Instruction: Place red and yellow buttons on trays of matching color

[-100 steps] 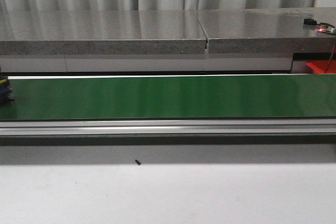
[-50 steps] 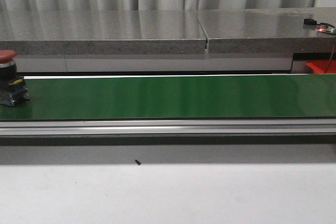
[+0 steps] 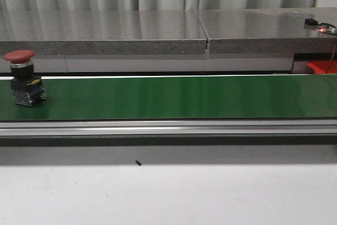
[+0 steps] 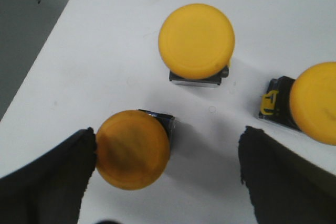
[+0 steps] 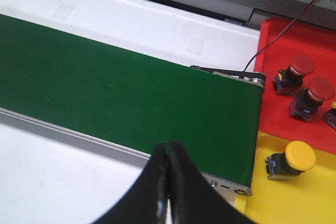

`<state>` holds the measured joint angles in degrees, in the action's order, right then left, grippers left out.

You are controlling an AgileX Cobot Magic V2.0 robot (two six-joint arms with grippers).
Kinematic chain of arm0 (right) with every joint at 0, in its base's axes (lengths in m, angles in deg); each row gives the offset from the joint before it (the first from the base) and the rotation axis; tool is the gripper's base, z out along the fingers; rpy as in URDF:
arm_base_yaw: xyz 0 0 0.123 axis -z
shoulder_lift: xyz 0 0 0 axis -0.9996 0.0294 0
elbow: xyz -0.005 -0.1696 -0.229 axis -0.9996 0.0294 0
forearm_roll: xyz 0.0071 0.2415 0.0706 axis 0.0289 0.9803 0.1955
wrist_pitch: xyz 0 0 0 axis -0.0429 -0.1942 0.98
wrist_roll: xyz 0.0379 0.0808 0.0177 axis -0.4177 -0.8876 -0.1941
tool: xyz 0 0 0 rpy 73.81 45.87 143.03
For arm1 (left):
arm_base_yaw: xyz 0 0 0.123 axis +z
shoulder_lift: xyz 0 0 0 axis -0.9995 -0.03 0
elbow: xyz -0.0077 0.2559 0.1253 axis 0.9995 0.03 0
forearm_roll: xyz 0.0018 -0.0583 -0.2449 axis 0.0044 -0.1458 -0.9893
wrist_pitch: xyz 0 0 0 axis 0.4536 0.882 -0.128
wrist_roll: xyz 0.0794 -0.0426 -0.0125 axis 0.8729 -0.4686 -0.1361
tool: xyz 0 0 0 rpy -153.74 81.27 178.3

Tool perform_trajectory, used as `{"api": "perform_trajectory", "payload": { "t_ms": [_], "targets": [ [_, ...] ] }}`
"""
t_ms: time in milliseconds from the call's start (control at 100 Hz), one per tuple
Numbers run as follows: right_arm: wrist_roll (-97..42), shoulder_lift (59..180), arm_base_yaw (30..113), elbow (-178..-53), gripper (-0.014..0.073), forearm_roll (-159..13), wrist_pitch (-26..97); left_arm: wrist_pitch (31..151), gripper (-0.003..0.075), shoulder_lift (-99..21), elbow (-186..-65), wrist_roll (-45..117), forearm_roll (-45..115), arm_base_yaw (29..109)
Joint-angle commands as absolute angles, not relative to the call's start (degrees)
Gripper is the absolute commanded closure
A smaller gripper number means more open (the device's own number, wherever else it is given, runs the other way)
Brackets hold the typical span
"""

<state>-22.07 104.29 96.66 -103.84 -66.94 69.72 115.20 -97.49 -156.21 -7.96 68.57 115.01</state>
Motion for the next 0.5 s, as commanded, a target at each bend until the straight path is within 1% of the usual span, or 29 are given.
{"api": "perform_trajectory", "payload": {
  "t_ms": [0,490],
  "targets": [
    [-21.4,103.9,96.6,-105.3,0.0662,-66.0,66.5,112.0,0.0174,-94.4,-158.1,-8.1,68.7,115.2],
    [-21.4,103.9,96.6,-105.3,0.0662,-66.0,66.5,109.9,0.0174,-94.8,-158.1,-8.5,71.0,115.8]
  ]
}}
